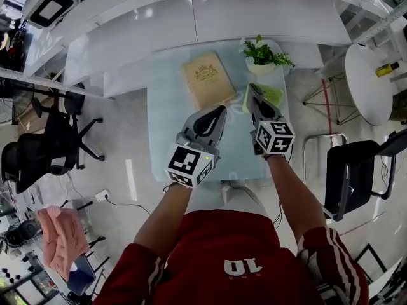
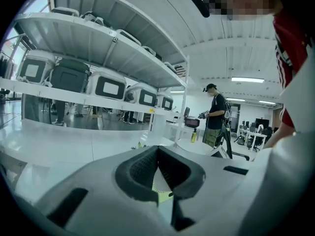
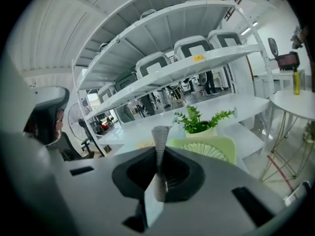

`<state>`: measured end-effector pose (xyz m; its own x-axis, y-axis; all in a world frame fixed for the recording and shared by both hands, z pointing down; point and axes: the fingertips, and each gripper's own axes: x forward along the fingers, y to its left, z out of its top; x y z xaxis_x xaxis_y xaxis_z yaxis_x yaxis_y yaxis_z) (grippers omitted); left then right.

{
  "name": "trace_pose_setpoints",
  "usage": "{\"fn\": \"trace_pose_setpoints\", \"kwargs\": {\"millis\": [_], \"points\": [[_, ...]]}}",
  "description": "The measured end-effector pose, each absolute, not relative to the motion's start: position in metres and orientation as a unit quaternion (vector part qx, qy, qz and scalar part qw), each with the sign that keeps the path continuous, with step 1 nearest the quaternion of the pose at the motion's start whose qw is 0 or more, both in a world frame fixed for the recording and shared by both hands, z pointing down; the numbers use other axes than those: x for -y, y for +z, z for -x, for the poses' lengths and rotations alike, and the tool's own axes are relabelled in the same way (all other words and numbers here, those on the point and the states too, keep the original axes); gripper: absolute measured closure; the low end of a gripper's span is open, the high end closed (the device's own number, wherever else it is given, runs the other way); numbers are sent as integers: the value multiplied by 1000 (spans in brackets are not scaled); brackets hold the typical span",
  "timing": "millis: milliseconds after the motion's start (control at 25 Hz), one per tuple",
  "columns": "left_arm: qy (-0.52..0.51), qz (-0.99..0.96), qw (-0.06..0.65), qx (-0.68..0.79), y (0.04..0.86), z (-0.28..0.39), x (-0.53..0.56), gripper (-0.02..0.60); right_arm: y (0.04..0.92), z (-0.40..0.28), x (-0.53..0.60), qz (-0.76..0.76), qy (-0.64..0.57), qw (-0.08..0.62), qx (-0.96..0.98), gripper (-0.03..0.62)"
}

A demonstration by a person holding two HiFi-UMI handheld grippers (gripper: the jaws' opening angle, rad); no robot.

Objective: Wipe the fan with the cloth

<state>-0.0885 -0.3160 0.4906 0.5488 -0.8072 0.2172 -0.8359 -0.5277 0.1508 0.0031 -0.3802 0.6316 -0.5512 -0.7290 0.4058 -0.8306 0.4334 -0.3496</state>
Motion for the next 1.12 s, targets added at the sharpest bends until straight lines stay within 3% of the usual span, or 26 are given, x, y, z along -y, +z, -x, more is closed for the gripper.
{"fn": "trace_pose_setpoints", "kwargs": {"millis": [1120], "points": [[60, -870, 136, 471, 497, 66, 315, 581, 659, -75, 389, -511, 274, 111, 807, 574]]}}
